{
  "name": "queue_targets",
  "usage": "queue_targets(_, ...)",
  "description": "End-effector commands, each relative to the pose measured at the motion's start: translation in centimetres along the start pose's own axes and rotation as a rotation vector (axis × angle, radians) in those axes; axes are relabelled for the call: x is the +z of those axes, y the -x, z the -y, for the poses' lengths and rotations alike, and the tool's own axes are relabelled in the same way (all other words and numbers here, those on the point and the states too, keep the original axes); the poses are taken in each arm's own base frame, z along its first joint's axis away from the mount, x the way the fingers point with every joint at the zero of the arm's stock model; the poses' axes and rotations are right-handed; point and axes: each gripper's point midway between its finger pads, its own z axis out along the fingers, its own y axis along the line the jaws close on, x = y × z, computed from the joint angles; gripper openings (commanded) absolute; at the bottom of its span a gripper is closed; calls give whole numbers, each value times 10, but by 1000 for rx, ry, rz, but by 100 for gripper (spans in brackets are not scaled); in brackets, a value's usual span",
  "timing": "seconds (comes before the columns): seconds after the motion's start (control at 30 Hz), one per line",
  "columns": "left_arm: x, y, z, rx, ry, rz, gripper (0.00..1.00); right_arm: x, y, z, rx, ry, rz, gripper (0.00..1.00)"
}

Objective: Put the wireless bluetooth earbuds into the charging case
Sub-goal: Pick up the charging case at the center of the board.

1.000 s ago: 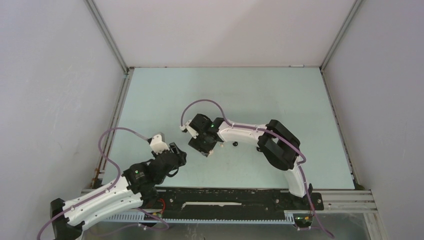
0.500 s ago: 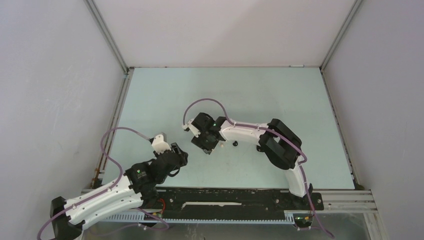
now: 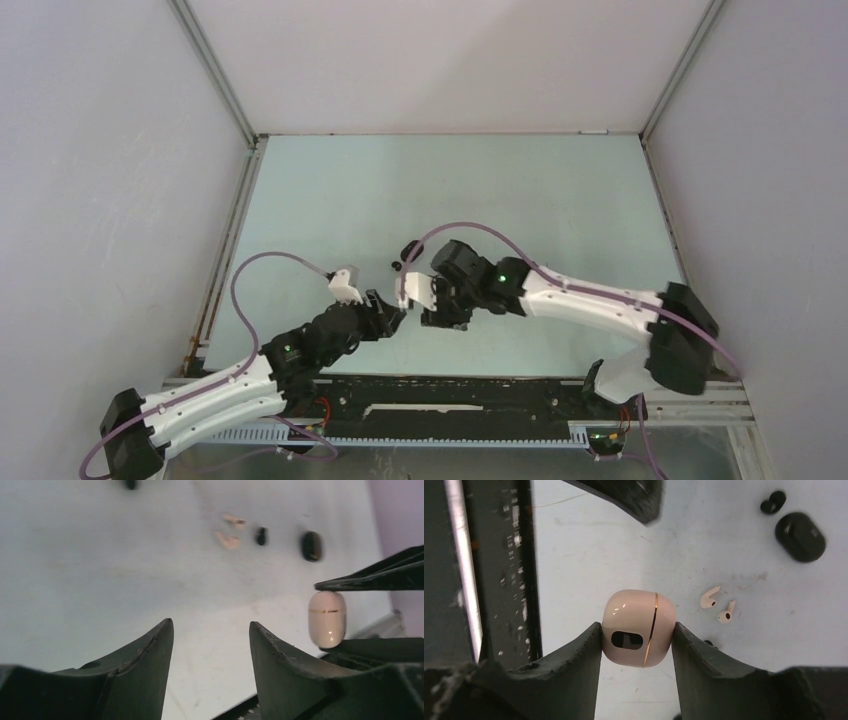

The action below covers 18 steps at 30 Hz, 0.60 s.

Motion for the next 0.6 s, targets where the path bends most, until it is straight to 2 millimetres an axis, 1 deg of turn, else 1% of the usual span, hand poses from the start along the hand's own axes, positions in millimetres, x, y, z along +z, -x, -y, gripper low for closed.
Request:
queue_targets(0.0, -14, 16, 85, 61, -416, 24, 63, -26, 6, -8, -197, -28, 96, 29)
queue_targets(0.07, -20, 13, 103, 56, -515, 7, 63, -31, 3, -8, -201, -52, 110, 30)
queue_targets(0.17, -21, 8, 119, 45, -587, -28, 63, -38, 2, -9, -209, -65, 146, 29)
queue_targets(0.27, -14, 3, 129, 27, -596, -72, 63, -43, 4, -11, -219, -70, 178, 29)
queue_targets(0.37, -8, -1, 142, -41, -623, -110, 61, -48, 6, -10, -219, -89, 195, 29)
queue_targets(0.47, 0, -7, 149, -118, -636, -144, 60, -51, 7, -9, -220, -100, 203, 29)
queue_targets(0.57, 1, -12, 158, -155, -685, -174, 57, -53, 8, -9, -216, -103, 209, 29)
